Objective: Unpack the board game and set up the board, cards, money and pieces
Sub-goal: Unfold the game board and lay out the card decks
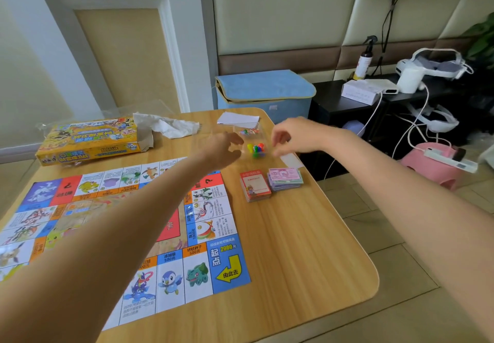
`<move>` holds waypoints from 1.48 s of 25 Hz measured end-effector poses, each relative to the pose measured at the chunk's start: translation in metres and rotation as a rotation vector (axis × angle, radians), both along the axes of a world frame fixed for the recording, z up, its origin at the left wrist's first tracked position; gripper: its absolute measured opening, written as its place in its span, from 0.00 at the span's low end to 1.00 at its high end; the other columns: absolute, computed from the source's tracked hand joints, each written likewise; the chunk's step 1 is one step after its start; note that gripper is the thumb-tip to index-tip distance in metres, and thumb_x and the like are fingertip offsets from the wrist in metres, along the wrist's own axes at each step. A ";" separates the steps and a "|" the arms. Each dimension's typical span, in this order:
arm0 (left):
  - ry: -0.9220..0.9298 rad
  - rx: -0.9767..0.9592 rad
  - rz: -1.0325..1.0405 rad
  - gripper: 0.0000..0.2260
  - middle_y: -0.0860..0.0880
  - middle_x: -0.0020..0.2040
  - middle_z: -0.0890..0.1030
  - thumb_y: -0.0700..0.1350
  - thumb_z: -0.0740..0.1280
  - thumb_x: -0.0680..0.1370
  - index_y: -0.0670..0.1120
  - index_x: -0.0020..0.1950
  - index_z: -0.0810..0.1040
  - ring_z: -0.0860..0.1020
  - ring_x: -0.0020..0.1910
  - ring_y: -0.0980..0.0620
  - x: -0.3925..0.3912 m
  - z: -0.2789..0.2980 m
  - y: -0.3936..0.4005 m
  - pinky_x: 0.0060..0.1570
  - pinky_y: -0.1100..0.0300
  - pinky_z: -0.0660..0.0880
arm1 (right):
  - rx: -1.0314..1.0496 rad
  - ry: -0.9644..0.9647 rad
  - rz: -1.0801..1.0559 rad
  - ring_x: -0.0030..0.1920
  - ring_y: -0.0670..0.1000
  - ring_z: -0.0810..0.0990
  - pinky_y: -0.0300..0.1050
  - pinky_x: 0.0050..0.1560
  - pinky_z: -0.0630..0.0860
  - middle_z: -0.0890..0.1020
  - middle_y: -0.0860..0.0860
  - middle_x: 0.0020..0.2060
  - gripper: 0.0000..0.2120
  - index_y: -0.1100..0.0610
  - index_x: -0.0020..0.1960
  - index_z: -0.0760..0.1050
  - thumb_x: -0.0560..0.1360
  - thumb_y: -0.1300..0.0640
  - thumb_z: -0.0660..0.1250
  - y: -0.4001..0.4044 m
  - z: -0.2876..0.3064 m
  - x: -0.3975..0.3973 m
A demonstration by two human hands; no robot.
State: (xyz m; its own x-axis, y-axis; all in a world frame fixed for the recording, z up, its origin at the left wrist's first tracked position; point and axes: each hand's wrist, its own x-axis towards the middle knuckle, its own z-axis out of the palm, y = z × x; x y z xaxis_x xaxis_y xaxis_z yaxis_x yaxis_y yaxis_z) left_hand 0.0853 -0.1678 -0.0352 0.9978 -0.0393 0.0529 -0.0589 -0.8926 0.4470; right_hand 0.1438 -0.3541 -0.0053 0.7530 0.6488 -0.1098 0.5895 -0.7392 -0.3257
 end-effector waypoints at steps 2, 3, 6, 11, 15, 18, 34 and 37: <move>0.021 0.139 0.025 0.18 0.45 0.69 0.70 0.39 0.60 0.79 0.45 0.70 0.68 0.70 0.66 0.46 0.008 0.000 0.006 0.62 0.56 0.67 | 0.090 -0.085 -0.046 0.55 0.50 0.76 0.40 0.51 0.70 0.79 0.52 0.55 0.09 0.57 0.56 0.77 0.77 0.57 0.65 0.019 -0.006 0.011; 0.053 0.205 0.003 0.19 0.45 0.71 0.68 0.39 0.59 0.80 0.46 0.71 0.67 0.69 0.67 0.45 0.011 -0.003 0.006 0.63 0.55 0.66 | 0.077 -0.099 -0.050 0.56 0.51 0.76 0.41 0.53 0.71 0.79 0.53 0.57 0.11 0.58 0.59 0.77 0.78 0.58 0.62 0.029 -0.013 0.015; 0.130 0.364 -0.070 0.22 0.45 0.72 0.66 0.38 0.57 0.80 0.48 0.74 0.62 0.66 0.70 0.46 0.018 -0.016 0.006 0.66 0.55 0.64 | -0.111 -0.087 -0.009 0.59 0.54 0.74 0.46 0.55 0.72 0.74 0.55 0.63 0.16 0.56 0.66 0.72 0.79 0.60 0.58 0.051 -0.037 0.025; 0.070 0.667 -0.098 0.27 0.42 0.58 0.75 0.34 0.54 0.80 0.53 0.76 0.54 0.76 0.57 0.44 0.021 -0.026 0.006 0.51 0.57 0.74 | -0.466 -0.089 0.070 0.56 0.55 0.74 0.44 0.51 0.73 0.74 0.54 0.60 0.17 0.56 0.65 0.72 0.77 0.63 0.58 0.076 -0.030 0.043; 0.060 0.698 -0.087 0.29 0.41 0.57 0.75 0.33 0.55 0.80 0.55 0.76 0.53 0.75 0.57 0.44 0.020 -0.027 0.008 0.52 0.55 0.76 | -0.572 -0.033 0.137 0.59 0.53 0.74 0.46 0.59 0.74 0.74 0.51 0.62 0.16 0.53 0.65 0.73 0.78 0.59 0.61 0.080 -0.023 0.056; 0.071 0.681 -0.092 0.29 0.42 0.58 0.75 0.33 0.56 0.80 0.55 0.76 0.54 0.76 0.57 0.44 0.019 -0.025 0.008 0.51 0.56 0.75 | -0.561 0.050 0.158 0.56 0.51 0.76 0.41 0.54 0.74 0.74 0.50 0.60 0.15 0.53 0.64 0.75 0.78 0.59 0.62 0.081 -0.018 0.057; 0.092 0.726 -0.076 0.27 0.43 0.62 0.73 0.35 0.58 0.80 0.54 0.76 0.56 0.74 0.60 0.43 0.024 -0.026 0.004 0.54 0.54 0.73 | -0.317 0.132 0.049 0.50 0.52 0.81 0.45 0.57 0.76 0.81 0.53 0.49 0.09 0.61 0.54 0.75 0.75 0.60 0.68 0.080 -0.015 0.061; 0.092 0.724 -0.065 0.27 0.43 0.61 0.73 0.35 0.58 0.80 0.53 0.76 0.56 0.74 0.60 0.43 0.023 -0.026 0.002 0.53 0.55 0.73 | -0.334 0.046 0.012 0.48 0.51 0.81 0.43 0.52 0.76 0.82 0.53 0.50 0.10 0.61 0.53 0.78 0.74 0.57 0.69 0.083 -0.023 0.062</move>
State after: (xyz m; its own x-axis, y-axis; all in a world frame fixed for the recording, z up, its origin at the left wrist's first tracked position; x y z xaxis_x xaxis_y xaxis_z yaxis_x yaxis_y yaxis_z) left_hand 0.1086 -0.1655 -0.0613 0.9914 -0.0920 -0.0926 -0.1124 -0.9623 -0.2477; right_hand 0.2060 -0.2714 -0.0279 0.7348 0.5804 -0.3511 0.5893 -0.8025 -0.0933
